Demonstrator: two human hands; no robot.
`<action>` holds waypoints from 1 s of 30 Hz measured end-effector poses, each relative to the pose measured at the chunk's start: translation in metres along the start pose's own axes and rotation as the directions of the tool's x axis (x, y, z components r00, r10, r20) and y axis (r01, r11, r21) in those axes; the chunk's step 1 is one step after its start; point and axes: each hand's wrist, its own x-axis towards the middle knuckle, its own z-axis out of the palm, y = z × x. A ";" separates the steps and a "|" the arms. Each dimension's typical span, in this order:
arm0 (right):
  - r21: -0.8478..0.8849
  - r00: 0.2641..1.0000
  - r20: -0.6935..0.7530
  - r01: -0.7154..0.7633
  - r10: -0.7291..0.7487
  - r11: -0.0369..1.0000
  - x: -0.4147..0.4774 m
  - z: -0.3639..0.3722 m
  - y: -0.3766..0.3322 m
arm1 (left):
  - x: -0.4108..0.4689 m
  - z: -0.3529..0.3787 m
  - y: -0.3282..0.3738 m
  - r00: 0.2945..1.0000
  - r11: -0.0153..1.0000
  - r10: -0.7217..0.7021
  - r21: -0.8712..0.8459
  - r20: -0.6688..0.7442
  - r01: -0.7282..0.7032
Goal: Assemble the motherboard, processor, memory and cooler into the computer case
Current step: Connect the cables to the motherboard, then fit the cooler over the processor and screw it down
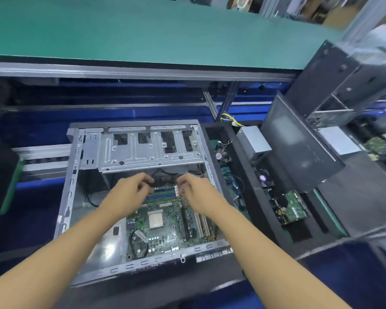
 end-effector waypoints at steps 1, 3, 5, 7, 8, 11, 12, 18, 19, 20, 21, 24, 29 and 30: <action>-0.008 0.998 -0.046 0.037 -0.037 0.999 -0.006 -0.001 0.000 | -0.002 0.000 0.009 0.999 0.999 0.042 -0.015 0.027 -0.042; -0.035 0.982 -0.144 0.118 -0.122 0.992 -0.018 -0.002 -0.001 | -0.004 0.004 0.032 0.987 0.990 0.138 -0.042 0.085 -0.135; -0.073 0.956 -0.241 0.153 -0.166 0.986 -0.027 -0.005 0.003 | -0.005 0.014 0.053 0.974 0.977 0.211 -0.062 0.085 -0.206; -0.054 0.943 -0.306 0.119 -0.130 0.991 -0.035 -0.013 0.010 | -0.005 0.022 0.070 0.969 0.969 0.246 -0.050 0.039 -0.244; -0.023 0.944 -0.314 0.097 -0.099 0.995 -0.039 -0.018 0.015 | -0.005 0.026 0.078 0.967 0.966 0.255 -0.039 0.009 -0.255; 0.026 0.948 -0.315 0.067 -0.055 0.997 -0.050 -0.032 0.036 | -0.001 0.039 0.104 0.949 0.949 0.309 -0.052 -0.057 -0.312; 0.045 0.945 -0.324 0.053 -0.035 0.998 -0.054 -0.037 0.045 | 0.002 0.045 0.115 0.938 0.938 0.342 -0.044 -0.056 -0.345; 0.220 0.919 -0.358 -0.090 0.167 0.971 -0.069 -0.075 0.113 | 0.030 0.108 0.179 0.903 0.910 0.411 0.009 0.128 -0.415; 0.230 0.911 -0.357 -0.127 0.205 0.965 -0.070 -0.082 0.127 | 0.036 0.122 0.188 0.902 0.913 0.396 0.029 0.171 -0.407; 0.230 0.907 -0.347 -0.163 0.237 0.959 -0.071 -0.089 0.142 | 0.041 0.136 0.197 0.904 0.919 0.372 0.051 0.212 -0.390; 0.224 0.905 -0.332 -0.200 0.267 0.954 -0.072 -0.096 0.159 | 0.047 0.150 0.204 0.908 0.929 0.336 0.068 0.249 -0.363; 0.164 0.899 -0.296 -0.286 0.324 0.944 -0.067 -0.118 0.208 | 0.069 0.189 0.223 0.922 0.960 0.210 0.109 0.327 -0.257; -0.185 0.948 -0.175 -0.297 0.266 0.937 -0.030 -0.147 0.273 | 0.102 0.245 0.238 0.930 0.975 0.065 0.177 0.362 -0.137; -0.237 0.957 -0.138 -0.281 0.254 0.930 -0.020 -0.151 0.283 | 0.109 0.253 0.240 0.930 0.975 0.058 0.181 0.363 -0.132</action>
